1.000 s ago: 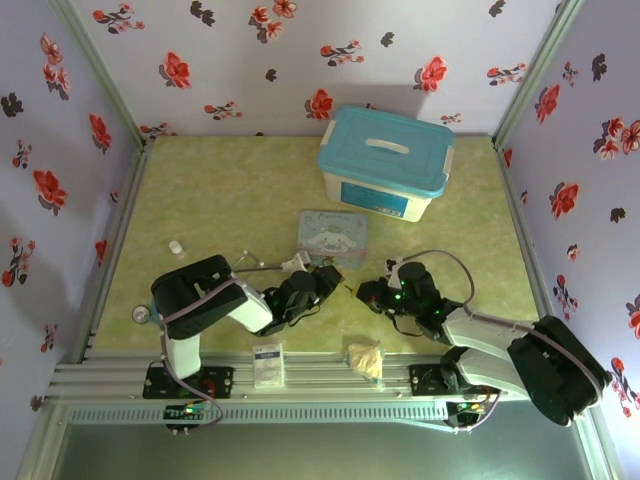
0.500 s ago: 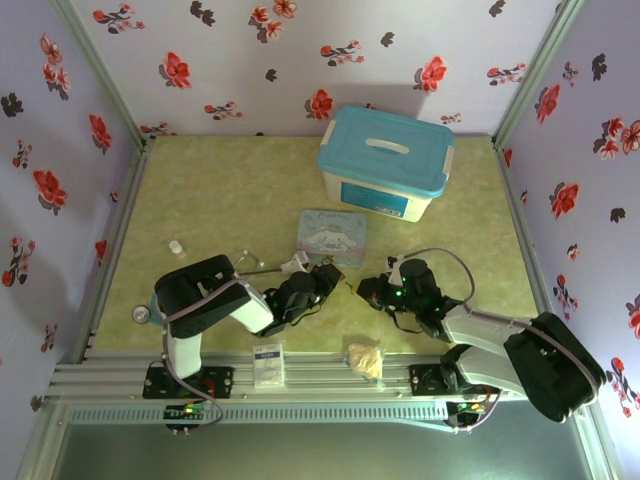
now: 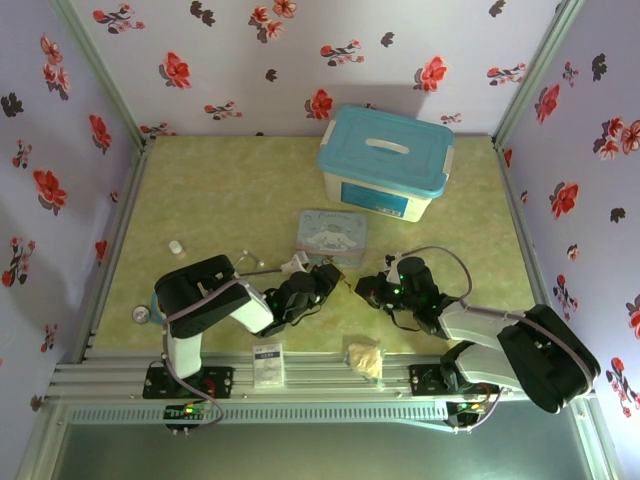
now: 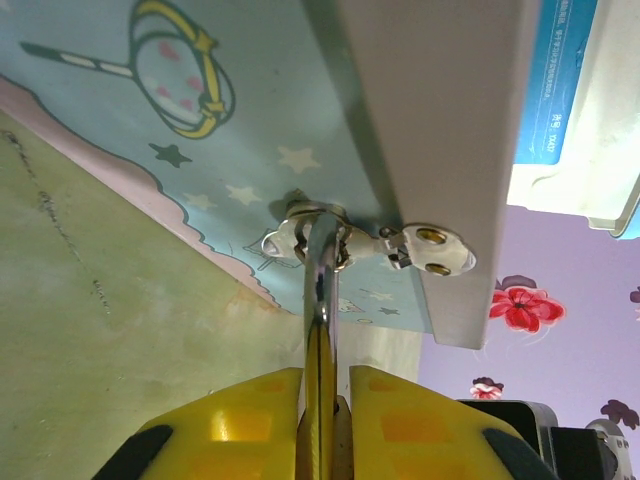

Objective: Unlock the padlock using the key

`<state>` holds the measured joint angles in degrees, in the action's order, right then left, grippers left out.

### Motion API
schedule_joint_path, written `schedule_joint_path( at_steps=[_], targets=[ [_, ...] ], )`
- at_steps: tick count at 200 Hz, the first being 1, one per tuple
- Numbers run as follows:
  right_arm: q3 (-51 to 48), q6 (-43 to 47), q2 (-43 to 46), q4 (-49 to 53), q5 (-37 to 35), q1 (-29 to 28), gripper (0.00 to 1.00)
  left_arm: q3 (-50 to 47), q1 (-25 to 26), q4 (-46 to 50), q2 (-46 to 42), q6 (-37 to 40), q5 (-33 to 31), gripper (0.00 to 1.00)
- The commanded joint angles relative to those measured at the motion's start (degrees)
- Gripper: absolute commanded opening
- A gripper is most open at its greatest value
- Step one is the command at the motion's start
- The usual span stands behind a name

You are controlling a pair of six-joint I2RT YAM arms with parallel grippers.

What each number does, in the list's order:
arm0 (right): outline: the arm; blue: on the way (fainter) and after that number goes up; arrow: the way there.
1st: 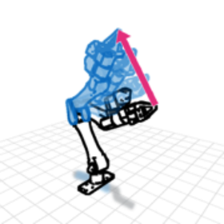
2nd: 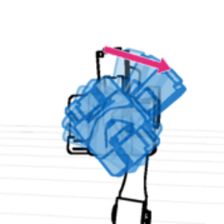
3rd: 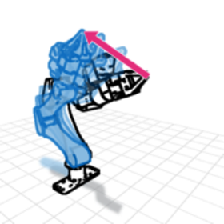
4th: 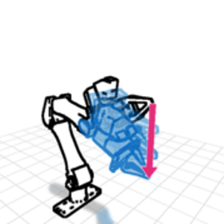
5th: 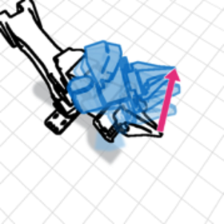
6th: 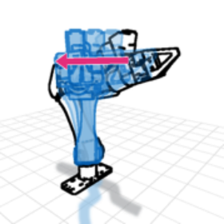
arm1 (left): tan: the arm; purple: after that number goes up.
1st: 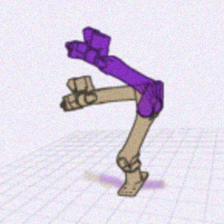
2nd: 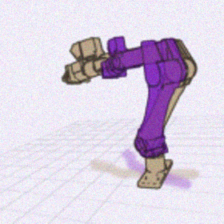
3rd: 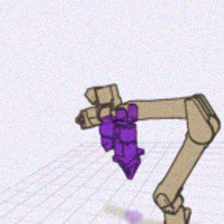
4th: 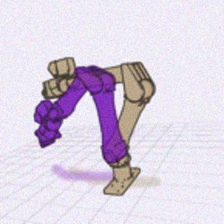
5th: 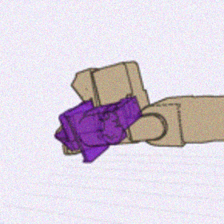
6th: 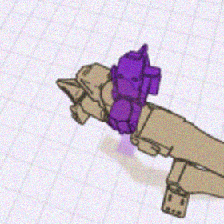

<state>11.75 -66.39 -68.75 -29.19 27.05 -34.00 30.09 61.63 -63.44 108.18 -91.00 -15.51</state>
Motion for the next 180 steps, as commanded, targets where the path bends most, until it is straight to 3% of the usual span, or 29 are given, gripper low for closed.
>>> schedule_joint_path(
  at_steps=[1,78,180],
  targets=[
    [0.74,1.44,-0.15,-0.52,-0.08,0.47,0.0,0.77,0.33,-4.32,1.39,0.12,-1.91,0.0],
    [0.17,0.6,-3.24,-6.56,-2.4,0.34,0.0,1.2,0.51,-4.87,2.74,-0.57,-1.28,0.0],
    [2.93,3.11,-4.2,-2.61,-4.36,0.29,0.0,1.12,0.68,-6.41,2.93,-1.9,-0.55,0.0]
  ],
)
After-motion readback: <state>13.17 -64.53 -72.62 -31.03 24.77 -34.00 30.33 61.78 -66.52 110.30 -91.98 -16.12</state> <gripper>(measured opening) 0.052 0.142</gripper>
